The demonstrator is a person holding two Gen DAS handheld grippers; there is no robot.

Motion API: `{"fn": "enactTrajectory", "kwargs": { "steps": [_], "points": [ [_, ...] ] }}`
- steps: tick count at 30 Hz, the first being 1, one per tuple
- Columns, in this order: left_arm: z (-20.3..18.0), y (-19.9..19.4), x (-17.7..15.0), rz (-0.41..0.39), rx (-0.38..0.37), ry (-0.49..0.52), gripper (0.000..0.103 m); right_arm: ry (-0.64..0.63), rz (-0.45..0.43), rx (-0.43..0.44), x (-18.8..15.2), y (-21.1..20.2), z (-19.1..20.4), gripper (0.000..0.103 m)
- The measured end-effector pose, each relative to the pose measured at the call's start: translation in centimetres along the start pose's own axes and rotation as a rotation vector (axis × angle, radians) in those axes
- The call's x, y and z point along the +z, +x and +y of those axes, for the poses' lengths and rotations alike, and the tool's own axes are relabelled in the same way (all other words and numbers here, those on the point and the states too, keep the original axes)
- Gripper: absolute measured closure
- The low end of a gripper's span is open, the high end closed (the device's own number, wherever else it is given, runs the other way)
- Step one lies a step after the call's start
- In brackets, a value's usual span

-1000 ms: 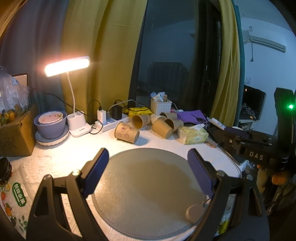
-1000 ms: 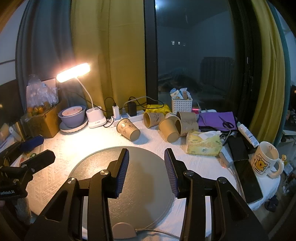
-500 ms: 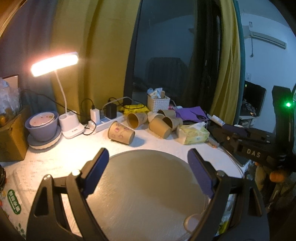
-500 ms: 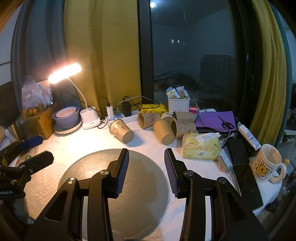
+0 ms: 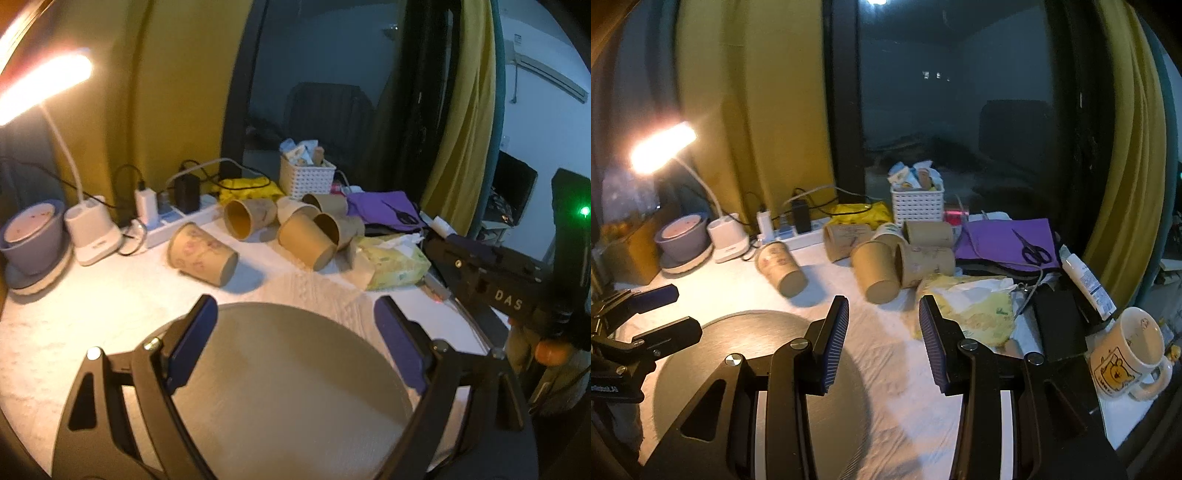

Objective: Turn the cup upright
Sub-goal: 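Move the right gripper toward the tan paper cups lying on their sides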

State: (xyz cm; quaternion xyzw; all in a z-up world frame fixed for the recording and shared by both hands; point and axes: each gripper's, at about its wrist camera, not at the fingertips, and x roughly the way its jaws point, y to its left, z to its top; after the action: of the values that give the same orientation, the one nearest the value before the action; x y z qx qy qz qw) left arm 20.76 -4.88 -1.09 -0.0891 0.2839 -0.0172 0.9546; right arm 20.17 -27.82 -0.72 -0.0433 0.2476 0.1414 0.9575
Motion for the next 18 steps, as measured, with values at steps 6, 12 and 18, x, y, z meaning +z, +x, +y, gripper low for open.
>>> {"fn": "enactTrajectory", "kwargs": {
  "steps": [6, 12, 18],
  "points": [
    [-0.7, 5.8, 1.4, 0.071, -0.015, -0.013, 0.015, 0.015, 0.031, -0.004, 0.3, 4.0, -2.7, 0.061],
    [-1.7, 10.6, 3.7, 0.105, -0.037, -0.011, 0.015, 0.038, 0.034, -0.003, 1.4, 7.4, -4.7, 0.061],
    [-2.2, 15.5, 5.0, 0.147, -0.03, -0.027, 0.015, 0.043, 0.039, -0.007, 2.7, 10.4, -6.3, 0.061]
  ]
}}
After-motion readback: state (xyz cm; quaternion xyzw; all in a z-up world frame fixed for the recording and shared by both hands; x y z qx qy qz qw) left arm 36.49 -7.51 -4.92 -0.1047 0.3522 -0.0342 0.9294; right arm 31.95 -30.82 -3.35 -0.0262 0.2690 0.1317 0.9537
